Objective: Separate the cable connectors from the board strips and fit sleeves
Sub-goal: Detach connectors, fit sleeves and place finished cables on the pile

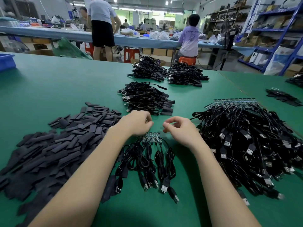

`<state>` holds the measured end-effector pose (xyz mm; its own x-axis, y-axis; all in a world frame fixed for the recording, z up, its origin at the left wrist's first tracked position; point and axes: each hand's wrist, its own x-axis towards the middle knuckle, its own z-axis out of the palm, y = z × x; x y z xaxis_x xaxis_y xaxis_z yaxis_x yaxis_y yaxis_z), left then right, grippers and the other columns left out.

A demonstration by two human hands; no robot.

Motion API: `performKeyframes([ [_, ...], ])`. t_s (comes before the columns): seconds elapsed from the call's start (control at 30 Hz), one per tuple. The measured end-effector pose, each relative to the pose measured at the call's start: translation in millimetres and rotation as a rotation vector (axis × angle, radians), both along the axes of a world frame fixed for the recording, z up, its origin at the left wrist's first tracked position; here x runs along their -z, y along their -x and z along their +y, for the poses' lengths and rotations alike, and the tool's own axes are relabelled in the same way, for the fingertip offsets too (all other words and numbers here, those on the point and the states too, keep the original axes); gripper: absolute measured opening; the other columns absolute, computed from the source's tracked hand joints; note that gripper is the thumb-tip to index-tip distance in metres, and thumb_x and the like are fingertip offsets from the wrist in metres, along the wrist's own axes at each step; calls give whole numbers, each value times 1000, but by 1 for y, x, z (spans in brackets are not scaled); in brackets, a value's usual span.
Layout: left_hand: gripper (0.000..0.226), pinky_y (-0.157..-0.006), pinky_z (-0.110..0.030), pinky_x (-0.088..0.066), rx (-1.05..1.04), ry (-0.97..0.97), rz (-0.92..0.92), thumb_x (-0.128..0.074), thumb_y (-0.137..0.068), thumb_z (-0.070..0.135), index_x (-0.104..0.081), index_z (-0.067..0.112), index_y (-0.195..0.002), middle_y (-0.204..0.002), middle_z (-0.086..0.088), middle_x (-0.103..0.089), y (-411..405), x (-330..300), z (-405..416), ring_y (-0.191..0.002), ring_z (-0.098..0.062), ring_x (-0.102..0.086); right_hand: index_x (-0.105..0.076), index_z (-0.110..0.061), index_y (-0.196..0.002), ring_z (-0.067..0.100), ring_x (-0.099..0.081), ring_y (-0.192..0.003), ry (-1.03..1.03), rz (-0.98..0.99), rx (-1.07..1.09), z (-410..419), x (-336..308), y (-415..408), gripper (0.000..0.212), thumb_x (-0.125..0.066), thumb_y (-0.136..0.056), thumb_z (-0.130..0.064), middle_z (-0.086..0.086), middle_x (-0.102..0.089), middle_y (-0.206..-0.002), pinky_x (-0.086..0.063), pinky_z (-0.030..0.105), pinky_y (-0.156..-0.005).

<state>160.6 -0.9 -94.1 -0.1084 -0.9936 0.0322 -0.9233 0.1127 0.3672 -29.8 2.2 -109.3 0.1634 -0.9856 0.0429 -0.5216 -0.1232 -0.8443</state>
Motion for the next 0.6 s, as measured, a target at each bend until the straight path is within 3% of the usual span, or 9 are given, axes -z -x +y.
performKeyframes([
  [0.13,13,-89,-31,-50,74,-106,31,-56,-99,38,-66,30,-99,-97,8,-65,-1,0,4,-97,-16,-61,-71,-34,-92,0,-61,-76,24,129,15,1,3,0,13,-69,-92,-47,-13,-72,-85,-45,23,-67],
  [0.23,13,-71,-24,-42,138,-148,80,-59,-99,38,-64,28,-92,-86,12,-61,-6,1,5,-83,-11,-58,-71,-38,-85,-8,-60,-83,22,135,-31,3,2,-1,13,-72,-90,-49,-18,-69,-86,-40,13,-66],
  [0.3,16,-68,-23,-42,184,-136,169,-60,-99,39,-65,27,-89,-82,10,-61,-10,-2,6,-74,-8,-55,-72,-36,-85,-6,-63,-87,21,120,-62,5,0,-2,14,-72,-90,-50,-18,-71,-89,-41,12,-69],
  [0.4,17,-70,-26,-44,262,-123,327,-60,-99,40,-67,27,-90,-79,6,-60,-13,-9,8,-68,-8,-50,-76,-28,-89,4,-65,-88,-3,14,-99,6,-4,-1,18,-73,-92,-46,-12,-75,-91,-45,18,-76],
  [0.5,17,-81,-34,-49,321,-136,351,-59,-100,42,-70,29,-97,-90,-1,-66,-13,-13,10,-80,-12,-57,-79,-24,-90,5,-68,-87,-30,-75,-141,8,-9,5,19,-74,-91,-42,-11,-76,-88,-46,16,-77],
  [0.6,17,-89,-33,-48,380,-152,374,-58,-101,39,-72,30,-99,-93,9,-68,-13,-16,13,-87,-8,-58,-79,-20,-87,-7,-62,-61,-89,-173,-184,10,-13,11,18,-76,-90,-38,-19,-70,-68,-40,4,-58],
])
